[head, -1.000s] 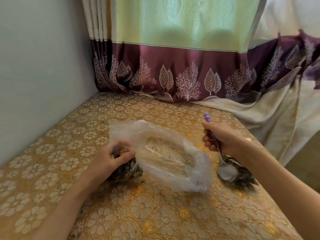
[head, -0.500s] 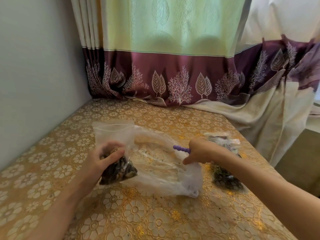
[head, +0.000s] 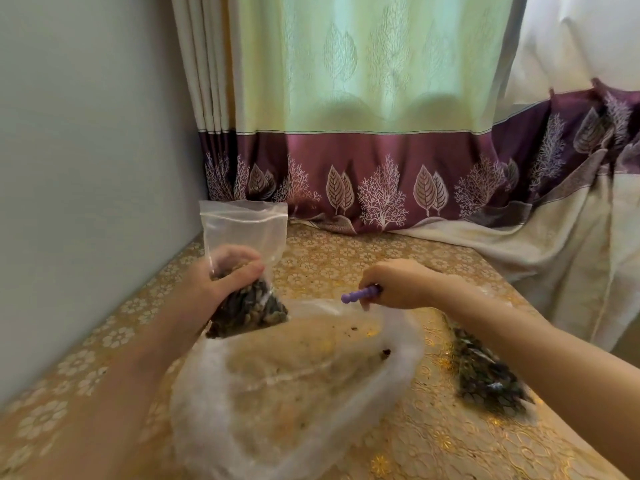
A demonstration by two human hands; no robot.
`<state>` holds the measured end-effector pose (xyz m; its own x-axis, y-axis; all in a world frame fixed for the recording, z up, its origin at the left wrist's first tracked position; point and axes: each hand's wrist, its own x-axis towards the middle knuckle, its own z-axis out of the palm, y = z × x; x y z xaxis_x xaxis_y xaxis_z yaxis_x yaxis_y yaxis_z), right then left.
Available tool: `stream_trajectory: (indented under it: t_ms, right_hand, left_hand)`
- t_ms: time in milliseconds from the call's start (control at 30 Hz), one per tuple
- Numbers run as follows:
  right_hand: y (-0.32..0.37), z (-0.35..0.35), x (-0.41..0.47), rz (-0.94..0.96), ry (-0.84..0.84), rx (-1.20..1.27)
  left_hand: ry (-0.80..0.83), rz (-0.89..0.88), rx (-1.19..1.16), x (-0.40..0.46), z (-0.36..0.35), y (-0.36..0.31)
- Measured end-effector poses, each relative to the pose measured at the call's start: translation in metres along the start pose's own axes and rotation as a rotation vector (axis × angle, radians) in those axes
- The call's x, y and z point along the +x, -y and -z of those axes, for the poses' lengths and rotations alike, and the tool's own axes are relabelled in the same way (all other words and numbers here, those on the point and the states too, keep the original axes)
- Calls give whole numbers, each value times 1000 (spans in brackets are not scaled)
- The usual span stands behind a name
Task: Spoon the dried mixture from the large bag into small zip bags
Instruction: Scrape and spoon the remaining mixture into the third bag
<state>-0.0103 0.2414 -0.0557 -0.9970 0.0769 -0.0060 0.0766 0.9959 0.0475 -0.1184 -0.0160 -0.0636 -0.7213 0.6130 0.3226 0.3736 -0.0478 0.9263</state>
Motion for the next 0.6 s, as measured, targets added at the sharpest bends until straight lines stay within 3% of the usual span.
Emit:
stream_trajectory:
  t_ms: [133, 367, 433, 600]
  right_hand:
    - [6, -1, 9, 39, -39, 73]
    - [21, -11, 20, 66, -278, 361]
    - [22, -10, 18, -3, -416, 566]
    - [10, 11, -6, -312, -679, 1397]
  left_hand:
    - [37, 101, 38, 0, -3, 0]
    - [115, 374, -52, -26, -20, 28]
    - [100, 377, -37, -32, -21, 35]
    - [59, 350, -2, -36, -16, 41]
